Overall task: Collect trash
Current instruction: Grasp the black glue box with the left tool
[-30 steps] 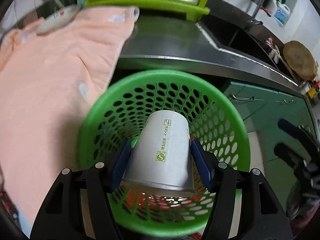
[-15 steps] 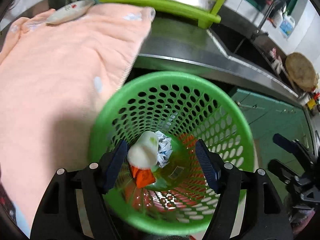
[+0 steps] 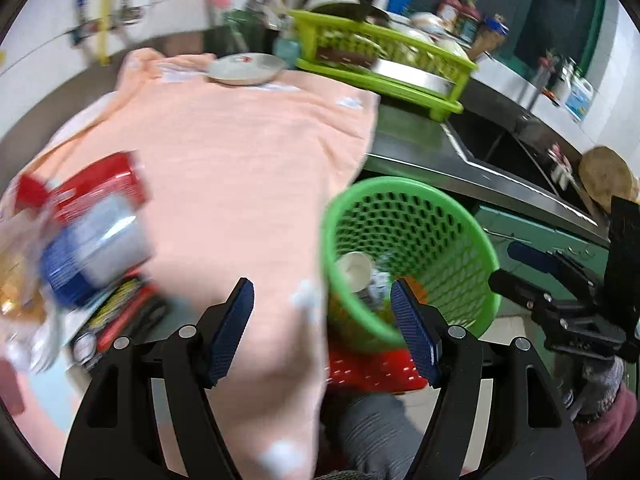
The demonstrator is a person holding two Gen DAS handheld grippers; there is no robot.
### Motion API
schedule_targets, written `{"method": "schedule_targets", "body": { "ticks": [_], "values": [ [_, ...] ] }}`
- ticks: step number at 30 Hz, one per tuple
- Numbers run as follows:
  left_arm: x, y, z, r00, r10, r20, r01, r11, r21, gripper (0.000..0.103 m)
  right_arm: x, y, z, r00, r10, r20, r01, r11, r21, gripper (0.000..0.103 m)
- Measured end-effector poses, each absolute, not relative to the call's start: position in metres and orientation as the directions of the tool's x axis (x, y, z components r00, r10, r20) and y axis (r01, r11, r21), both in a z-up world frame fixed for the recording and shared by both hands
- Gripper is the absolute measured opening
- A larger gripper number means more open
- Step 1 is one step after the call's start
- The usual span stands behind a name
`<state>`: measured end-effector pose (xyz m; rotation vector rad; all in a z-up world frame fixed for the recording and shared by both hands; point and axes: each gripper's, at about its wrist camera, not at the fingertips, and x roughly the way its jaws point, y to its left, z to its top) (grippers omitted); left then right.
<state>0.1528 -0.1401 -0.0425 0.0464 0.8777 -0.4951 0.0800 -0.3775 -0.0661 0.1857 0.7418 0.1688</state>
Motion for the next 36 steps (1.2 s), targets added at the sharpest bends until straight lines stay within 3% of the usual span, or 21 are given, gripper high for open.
{"method": "schedule_targets", "body": {
  "ticks": [11,36],
  "values": [
    [0.151,-0.035,-0.063,0.58,-0.25,-0.775,0.33,0.942,-0.056,0.074,0.098,-0.295,-0.052,0.693,0.335,-0.639,-0.24,0.942,0.233,0.08],
    [0.197,-0.027,-0.102,0.531,-0.167,-0.831,0.365,0.93,0.046,0.074,0.127,-0.271,-0.078,0.637,0.377,-0.673,-0.287,0.926,0.247,0.08]
  ]
}}
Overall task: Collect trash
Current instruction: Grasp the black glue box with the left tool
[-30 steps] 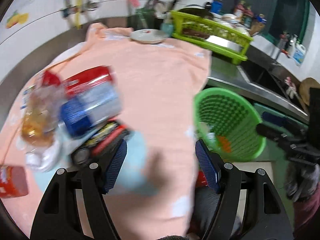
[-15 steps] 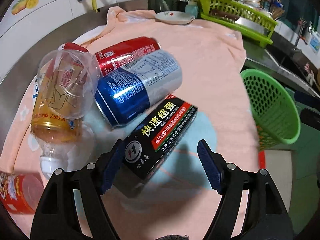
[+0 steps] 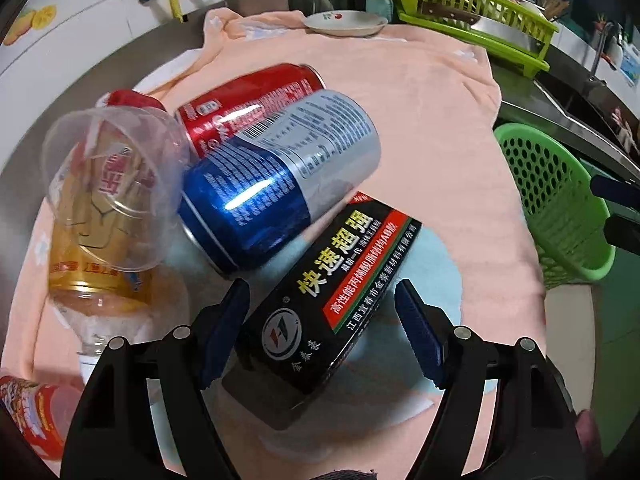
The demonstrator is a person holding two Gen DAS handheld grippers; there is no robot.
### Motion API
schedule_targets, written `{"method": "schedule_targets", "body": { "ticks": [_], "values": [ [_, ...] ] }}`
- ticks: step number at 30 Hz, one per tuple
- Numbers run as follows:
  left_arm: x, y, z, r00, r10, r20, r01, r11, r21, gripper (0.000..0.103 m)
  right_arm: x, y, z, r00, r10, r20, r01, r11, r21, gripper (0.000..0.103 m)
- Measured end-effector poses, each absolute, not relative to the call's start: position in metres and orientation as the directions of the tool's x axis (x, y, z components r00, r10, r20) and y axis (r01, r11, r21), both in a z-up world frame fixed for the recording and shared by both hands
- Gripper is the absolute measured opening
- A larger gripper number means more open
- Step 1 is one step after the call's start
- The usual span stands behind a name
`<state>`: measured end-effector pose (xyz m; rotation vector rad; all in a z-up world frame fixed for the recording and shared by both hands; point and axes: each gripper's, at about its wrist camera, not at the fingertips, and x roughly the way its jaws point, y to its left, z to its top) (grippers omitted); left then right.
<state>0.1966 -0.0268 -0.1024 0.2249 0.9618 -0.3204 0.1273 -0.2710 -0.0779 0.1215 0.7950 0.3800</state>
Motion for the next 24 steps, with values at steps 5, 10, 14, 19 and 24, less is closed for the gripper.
{"method": "schedule_targets", "body": {
  "ticks": [5,10,14,19,24],
  "values": [
    [0.188,-0.033,-0.1,0.508,-0.215,-0.834,0.415,0.91,0.018,0.069,0.129,-0.273,-0.08,0.635,0.376,-0.675,-0.282,0.926,0.251,0.08],
    [0.193,-0.034,-0.102,0.5,-0.21,-0.84,0.413,0.911,0.018,0.064,0.135,-0.272,-0.08,0.631,0.383,-0.674,-0.286,0.923,0.257,0.08],
    [0.2,-0.035,-0.107,0.496,-0.204,-0.844,0.404,0.914,0.017,0.064,0.137,-0.267,-0.08,0.627,0.388,-0.676,-0.301,0.92,0.25,0.08],
    [0.193,-0.039,-0.106,0.522,-0.211,-0.827,0.411,0.911,0.027,0.055,0.139,-0.262,-0.081,0.622,0.386,-0.681,-0.319,0.919,0.23,0.08],
    [0.174,-0.033,-0.098,0.551,-0.203,-0.809,0.382,0.924,0.029,0.048,0.141,-0.254,-0.075,0.624,0.399,-0.672,-0.342,0.913,0.223,0.08]
  ]
}}
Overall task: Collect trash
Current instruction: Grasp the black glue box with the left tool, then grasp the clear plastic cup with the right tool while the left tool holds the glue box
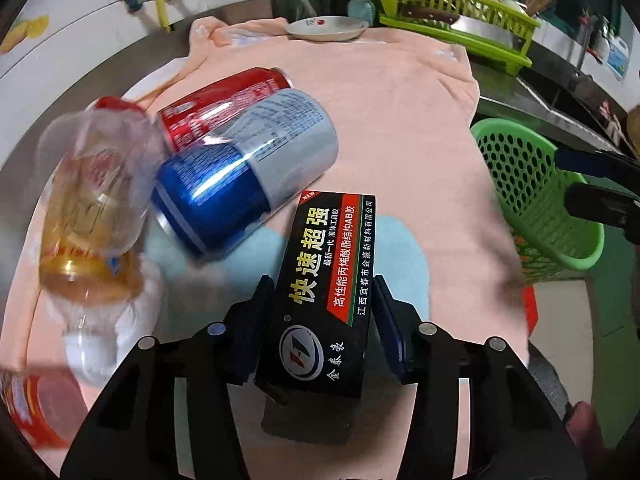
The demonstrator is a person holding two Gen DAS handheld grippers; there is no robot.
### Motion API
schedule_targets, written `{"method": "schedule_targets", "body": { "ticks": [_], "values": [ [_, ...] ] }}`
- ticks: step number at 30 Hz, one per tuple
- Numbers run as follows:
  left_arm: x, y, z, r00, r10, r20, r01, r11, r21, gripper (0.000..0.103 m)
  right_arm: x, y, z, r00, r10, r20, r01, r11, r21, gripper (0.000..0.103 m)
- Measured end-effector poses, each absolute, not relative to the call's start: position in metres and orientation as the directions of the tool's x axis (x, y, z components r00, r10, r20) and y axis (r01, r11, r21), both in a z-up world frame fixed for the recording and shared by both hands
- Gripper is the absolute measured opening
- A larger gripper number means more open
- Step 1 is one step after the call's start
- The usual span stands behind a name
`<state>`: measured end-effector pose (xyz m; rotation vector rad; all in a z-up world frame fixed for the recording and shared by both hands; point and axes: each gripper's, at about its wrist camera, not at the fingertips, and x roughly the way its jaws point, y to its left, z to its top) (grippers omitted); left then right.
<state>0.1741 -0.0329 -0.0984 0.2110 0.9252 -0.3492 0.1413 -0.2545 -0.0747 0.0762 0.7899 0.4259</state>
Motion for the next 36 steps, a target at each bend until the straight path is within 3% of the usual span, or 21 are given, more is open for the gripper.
{"method": "schedule_targets", "body": {
  "ticks": [18,30,36],
  "values": [
    [0.081,0.056,-0.056,0.663,-0.141,-0.735,0.183,0.983,-0.024,0.048,0.175,-0.126,-0.033,0.548,0.582,-0.6,-0.548,0.792,0.267,0.08],
    [0.068,0.097,-0.056,0.676,-0.148,-0.722,0.125,0.989,-0.085,0.048,0.217,-0.043,-0.045,0.581,0.493,-0.648,-0.536,0.83,0.151,0.06],
    [0.068,0.102,-0.054,0.686,-0.159,-0.71,0.122,0.987,-0.104,0.048,0.228,-0.03,-0.051,0.611,0.441,-0.657,-0.509,0.855,0.102,0.037]
  ]
}}
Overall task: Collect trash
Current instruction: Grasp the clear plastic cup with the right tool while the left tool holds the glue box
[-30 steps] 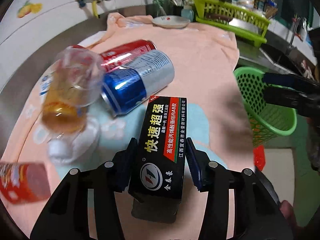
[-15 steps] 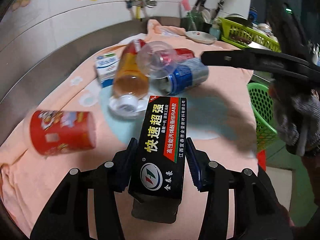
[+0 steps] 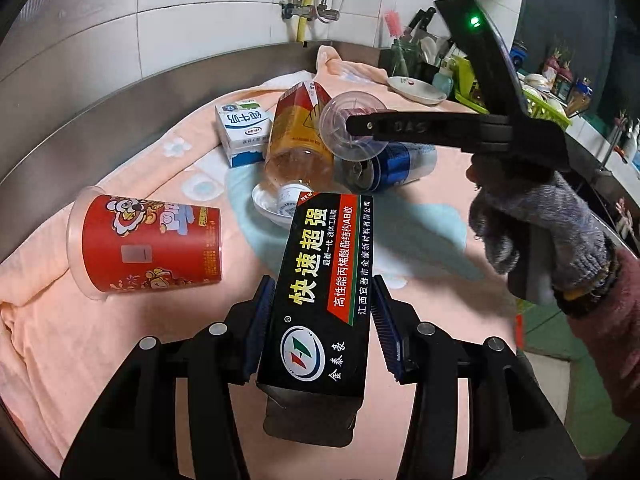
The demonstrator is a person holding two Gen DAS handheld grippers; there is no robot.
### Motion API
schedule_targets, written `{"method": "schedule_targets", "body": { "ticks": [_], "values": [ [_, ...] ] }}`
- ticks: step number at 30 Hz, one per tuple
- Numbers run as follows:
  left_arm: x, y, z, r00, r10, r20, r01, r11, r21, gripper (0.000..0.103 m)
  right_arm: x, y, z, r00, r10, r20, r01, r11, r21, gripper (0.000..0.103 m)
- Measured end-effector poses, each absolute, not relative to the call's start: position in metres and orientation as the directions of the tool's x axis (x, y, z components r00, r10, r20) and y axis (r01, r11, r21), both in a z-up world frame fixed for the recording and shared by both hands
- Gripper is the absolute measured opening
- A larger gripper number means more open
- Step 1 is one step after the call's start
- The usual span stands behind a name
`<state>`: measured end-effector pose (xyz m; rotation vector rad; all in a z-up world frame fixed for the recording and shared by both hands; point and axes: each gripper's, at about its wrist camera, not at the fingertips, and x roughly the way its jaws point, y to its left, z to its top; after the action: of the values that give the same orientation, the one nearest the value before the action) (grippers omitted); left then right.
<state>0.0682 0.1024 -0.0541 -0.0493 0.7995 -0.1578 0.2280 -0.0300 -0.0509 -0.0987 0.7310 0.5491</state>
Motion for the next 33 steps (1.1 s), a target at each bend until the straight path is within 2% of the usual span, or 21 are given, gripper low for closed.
{"method": "schedule_targets", "body": {
  "ticks": [2,6,14,22,27,33],
  "values": [
    [0.067,0.103,-0.054,0.687,-0.162,-0.708,0.122,0.987,-0.108,0.048,0.228,-0.029,-0.052,0.619,0.434,-0.655,-0.504,0.859,0.092,0.03],
    [0.065,0.103,-0.055,0.688,-0.163,-0.707,0.116,0.987,-0.115,0.048,0.229,-0.032,-0.052,0.628,0.424,-0.652,-0.492,0.866,0.09,0.007],
    [0.065,0.102,-0.052,0.692,-0.173,-0.701,0.123,0.985,-0.122,0.048,0.221,-0.047,-0.048,0.631,0.459,-0.625,-0.487,0.862,0.141,0.006],
    [0.068,0.089,-0.045,0.698,-0.202,-0.687,0.157,0.979,-0.128,0.048,0.178,-0.089,-0.027,0.668,0.477,-0.571,-0.487,0.861,0.148,0.006],
    [0.07,0.064,-0.037,0.702,-0.245,-0.668,0.219,0.968,-0.124,0.048,0.154,-0.149,-0.028,0.708,0.402,-0.581,-0.401,0.906,0.137,0.006],
    [0.077,0.02,-0.031,0.683,-0.315,-0.658,0.309,0.942,-0.13,0.048,0.134,-0.238,-0.05,0.729,0.212,-0.651,-0.225,0.972,0.065,0.006]
  ]
}}
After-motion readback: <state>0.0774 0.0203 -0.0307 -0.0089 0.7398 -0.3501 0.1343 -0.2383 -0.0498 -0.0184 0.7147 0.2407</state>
